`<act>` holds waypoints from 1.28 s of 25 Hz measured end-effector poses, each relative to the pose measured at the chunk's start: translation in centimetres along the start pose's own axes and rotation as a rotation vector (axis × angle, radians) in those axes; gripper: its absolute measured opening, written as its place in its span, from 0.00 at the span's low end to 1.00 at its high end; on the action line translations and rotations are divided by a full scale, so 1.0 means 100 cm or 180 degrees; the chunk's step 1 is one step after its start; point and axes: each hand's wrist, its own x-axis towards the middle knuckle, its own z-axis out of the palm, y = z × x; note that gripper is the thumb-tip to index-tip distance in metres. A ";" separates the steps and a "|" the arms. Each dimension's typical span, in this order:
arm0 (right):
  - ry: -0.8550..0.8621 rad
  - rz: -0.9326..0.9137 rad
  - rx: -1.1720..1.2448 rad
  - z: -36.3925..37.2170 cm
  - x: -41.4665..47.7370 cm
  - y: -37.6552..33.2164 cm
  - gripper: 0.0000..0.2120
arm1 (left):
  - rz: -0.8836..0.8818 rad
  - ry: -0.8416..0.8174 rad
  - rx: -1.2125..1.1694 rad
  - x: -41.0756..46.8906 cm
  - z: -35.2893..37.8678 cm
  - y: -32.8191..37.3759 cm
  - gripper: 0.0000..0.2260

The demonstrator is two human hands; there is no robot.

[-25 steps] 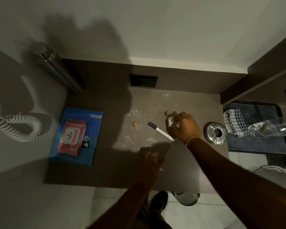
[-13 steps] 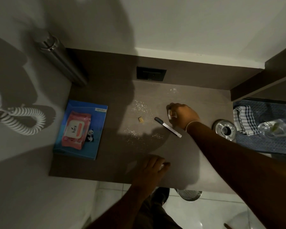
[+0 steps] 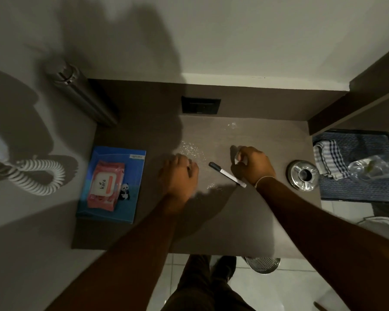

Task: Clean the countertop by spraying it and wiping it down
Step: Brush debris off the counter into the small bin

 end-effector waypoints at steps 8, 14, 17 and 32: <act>0.0040 0.0169 0.0096 -0.019 -0.038 0.024 0.08 | 0.0576 -0.0579 0.0831 0.017 0.018 -0.013 0.13; 0.0442 0.0538 0.0316 -0.022 -0.074 0.051 0.10 | 0.0575 -0.0526 0.0562 0.005 0.005 -0.005 0.12; 0.0654 0.0752 0.0521 -0.021 -0.108 0.067 0.15 | 0.0949 -0.0513 0.0438 -0.021 -0.005 0.019 0.09; 0.1316 0.2474 0.1471 0.004 -0.368 0.264 0.15 | 0.2617 -0.2120 0.0218 -0.315 0.080 0.177 0.17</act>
